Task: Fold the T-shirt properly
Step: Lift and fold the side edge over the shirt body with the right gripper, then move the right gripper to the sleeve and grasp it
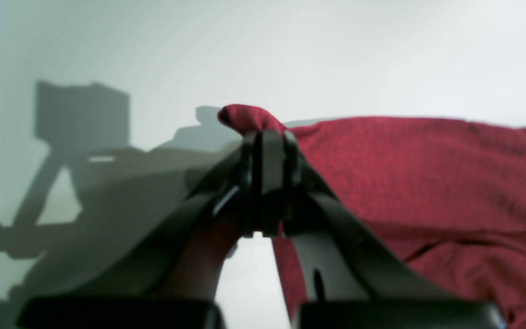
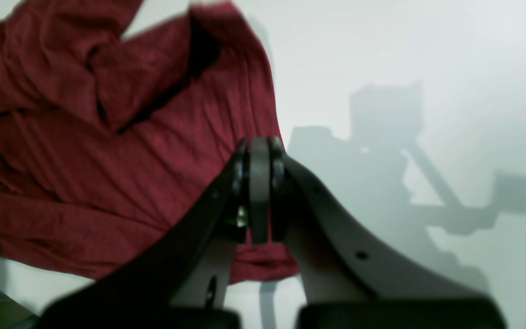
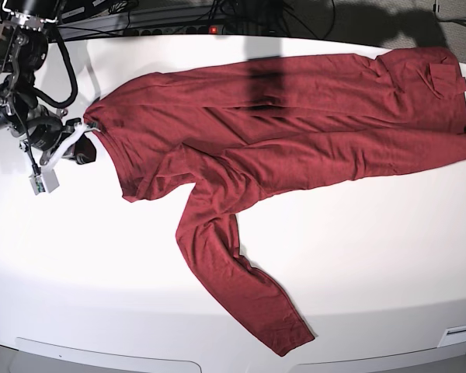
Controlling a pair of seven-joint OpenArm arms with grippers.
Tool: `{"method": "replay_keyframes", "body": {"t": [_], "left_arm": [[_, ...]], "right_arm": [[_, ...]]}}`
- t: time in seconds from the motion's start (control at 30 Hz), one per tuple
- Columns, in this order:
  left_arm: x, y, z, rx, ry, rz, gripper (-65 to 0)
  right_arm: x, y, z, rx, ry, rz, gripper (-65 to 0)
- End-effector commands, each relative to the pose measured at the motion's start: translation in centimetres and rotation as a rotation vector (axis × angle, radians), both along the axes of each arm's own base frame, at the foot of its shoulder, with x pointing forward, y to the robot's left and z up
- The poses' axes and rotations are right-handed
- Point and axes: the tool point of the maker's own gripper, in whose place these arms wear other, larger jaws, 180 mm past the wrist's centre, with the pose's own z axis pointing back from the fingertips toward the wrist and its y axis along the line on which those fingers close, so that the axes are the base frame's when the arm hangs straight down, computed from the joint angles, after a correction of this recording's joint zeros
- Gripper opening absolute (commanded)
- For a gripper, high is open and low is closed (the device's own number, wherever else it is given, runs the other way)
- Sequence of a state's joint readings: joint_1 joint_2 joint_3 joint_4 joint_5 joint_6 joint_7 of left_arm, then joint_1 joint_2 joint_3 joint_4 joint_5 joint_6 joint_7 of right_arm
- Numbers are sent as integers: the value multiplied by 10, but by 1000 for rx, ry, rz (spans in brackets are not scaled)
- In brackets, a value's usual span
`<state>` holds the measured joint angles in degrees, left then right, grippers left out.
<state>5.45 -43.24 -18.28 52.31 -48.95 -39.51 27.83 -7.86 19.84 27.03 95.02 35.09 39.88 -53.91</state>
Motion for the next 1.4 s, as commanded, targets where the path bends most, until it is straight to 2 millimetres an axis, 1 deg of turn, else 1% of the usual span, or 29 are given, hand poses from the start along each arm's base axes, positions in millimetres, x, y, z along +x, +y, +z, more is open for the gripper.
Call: {"method": "replay_keyframes", "body": {"t": [0.0, 0.13, 0.27, 0.53, 0.57, 0.6, 0.67, 0.7, 0.73, 0.77, 0.8, 0.93, 1.0, 1.03, 1.1, 1.23, 1.37], "left_arm": [[9, 5, 17, 13, -46, -7, -650], [1, -2, 7, -5, -30, -7, -650], [-4, -3, -1, 20, 0, -23, -650], [-8, -1, -7, 63, 32, -45, -650], [-9, -1, -7, 69, 35, -47, -650], [-9, -1, -8, 72, 37, -49, -650], [-8, -1, -7, 72, 31, -47, -503], [-6, 0, -6, 73, 20, -45, -435], [-5, 0, -4, 73, 10, -42, -383], [-4, 0, -3, 73, -1, -40, -353], [-2, 0, -1, 72, -10, -38, -343], [3, -2, 4, 77, -29, -50, -343], [8, -6, 10, 84, -46, -66, -343], [11, -8, 13, 86, -55, -74, -343], [16, -13, 19, 92, -76, -92, -343], [26, -27, 30, 97, -116, -129, -343], [27, -30, 29, 110, -114, -133, -343]], "right_arm": [[9, -3, 15, -1, -55, 4, -650], [8, -3, 14, -1, -53, 4, -650], [8, -3, 14, -1, -53, 4, -650], [9, -3, 14, -1, -53, 4, -650], [9, -3, 15, -1, -54, 4, -638], [9, -3, 15, -1, -54, 4, -577], [10, -1, 16, 13, -61, 5, -446], [10, 2, 18, 32, -69, 8, -395], [11, 5, 21, 54, -78, 11, -360], [13, 8, 24, 77, -91, 14, -342], [15, 10, 27, 94, -103, 17, -337], [29, 17, 41, 130, -149, 26, -337], [38, 27, 48, 159, -171, 39, -337], [42, 35, 50, 174, -177, 52, -337], [50, 58, 51, 203, -185, 89, -337], [67, 107, 37, 211, -147, 174, -338], [85, 141, 26, 239, -104, 223, -338]]}}
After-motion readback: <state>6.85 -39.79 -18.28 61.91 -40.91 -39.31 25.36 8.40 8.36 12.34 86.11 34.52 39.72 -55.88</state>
